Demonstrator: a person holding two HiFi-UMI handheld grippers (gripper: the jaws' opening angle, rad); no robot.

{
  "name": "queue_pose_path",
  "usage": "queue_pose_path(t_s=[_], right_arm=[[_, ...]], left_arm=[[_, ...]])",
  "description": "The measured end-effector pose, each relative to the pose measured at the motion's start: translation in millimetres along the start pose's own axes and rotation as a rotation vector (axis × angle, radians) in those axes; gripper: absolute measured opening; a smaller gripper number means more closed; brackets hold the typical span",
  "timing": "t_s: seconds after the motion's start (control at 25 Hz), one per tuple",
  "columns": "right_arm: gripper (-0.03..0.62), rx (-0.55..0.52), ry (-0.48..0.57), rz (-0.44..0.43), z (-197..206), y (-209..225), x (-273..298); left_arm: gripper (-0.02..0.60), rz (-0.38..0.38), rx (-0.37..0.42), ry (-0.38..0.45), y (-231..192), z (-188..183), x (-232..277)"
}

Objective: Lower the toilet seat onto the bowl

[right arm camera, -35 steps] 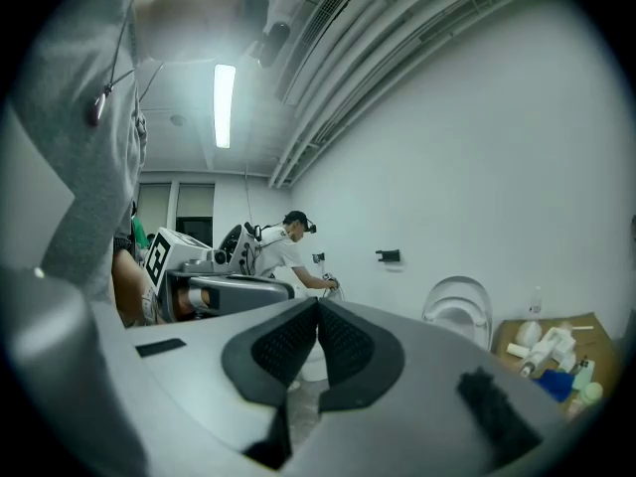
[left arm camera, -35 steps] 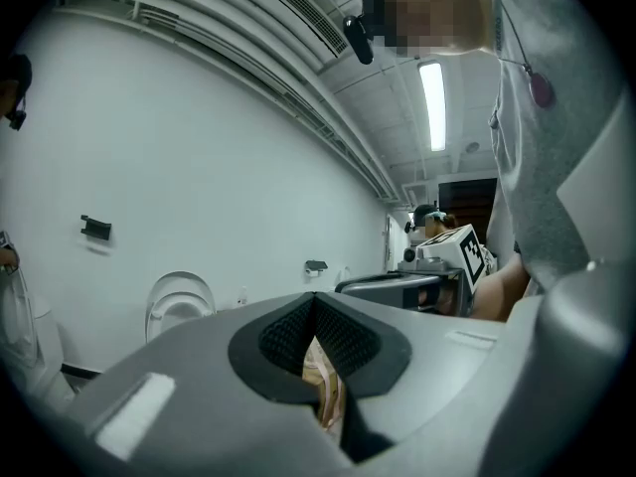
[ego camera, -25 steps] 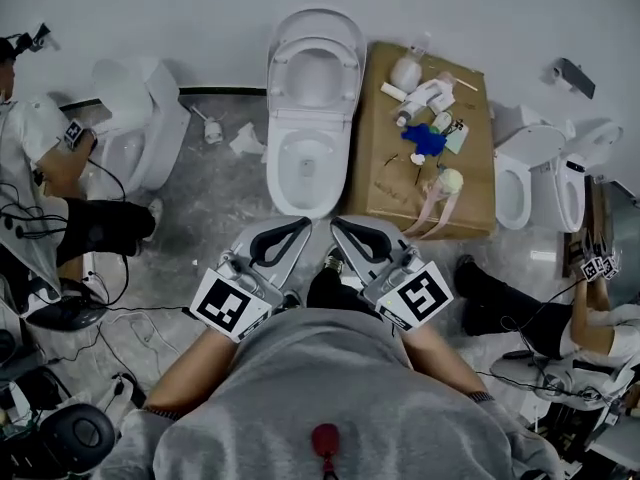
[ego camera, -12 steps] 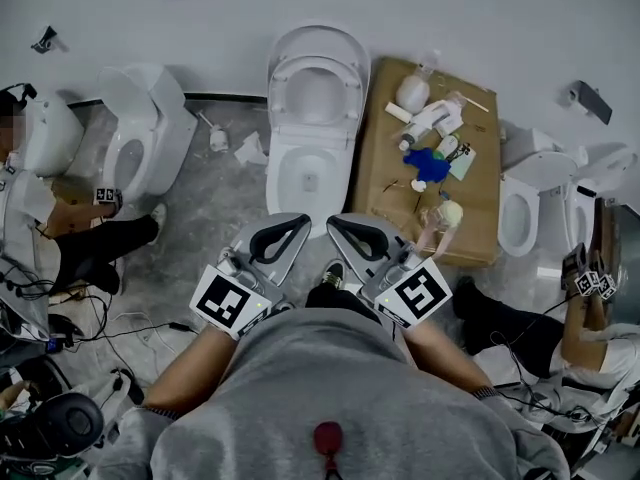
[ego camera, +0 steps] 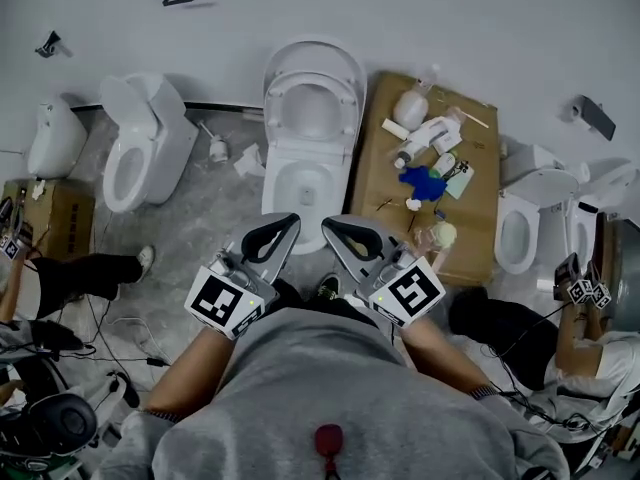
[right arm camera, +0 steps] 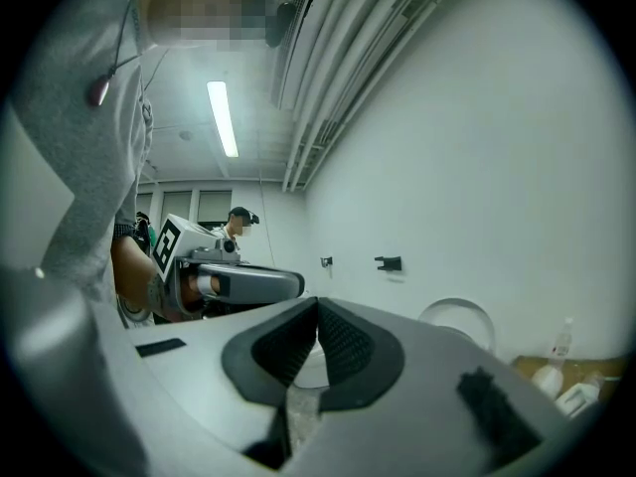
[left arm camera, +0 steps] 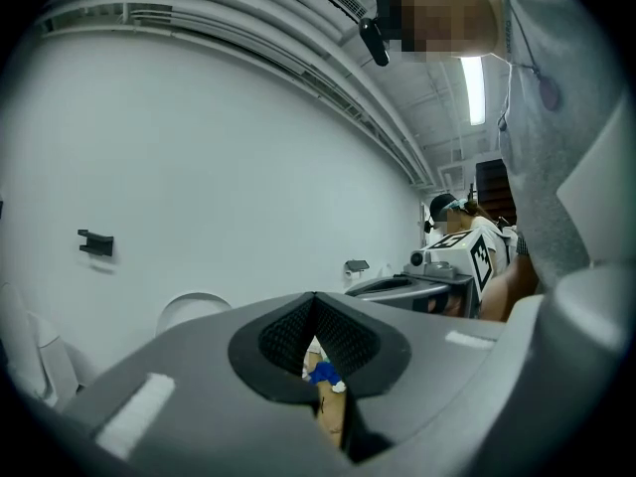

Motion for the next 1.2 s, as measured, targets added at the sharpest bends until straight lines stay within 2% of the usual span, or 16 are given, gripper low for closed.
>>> queue_pose_path(t_s=[0.24,0.48,0.76,1.2], right_arm=[[0.015,0.009,-0.013,0.037,4.3,25.9,14.1],[0.015,-0.005,-0.03,0.077,1.1,53.4,40.4],[0.015,-0.005,-0.068,0.143,2.0,90.5,81.1],[0.017,-0.021,-0.174,0.227,18.5,158.7,159.6]], left_arm=[[0.006,0.006,-0.007,0.0,-24.9,3.6,16.9],[0.006,0.044,-0.011,-0.005,-62.5,4.7,39.8],[0.006,0.106,-0.019,-0.013,-120.7,6.5,67.6],[0.005,0.158,-0.022,-0.041,-218.7,17.9,115.2]])
Point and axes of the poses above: the fingertips, and each gripper's own axes: x forward along the fingers, y to its right, z out of its underside, the point moved 9 cm from there along -x, backward along the fingers
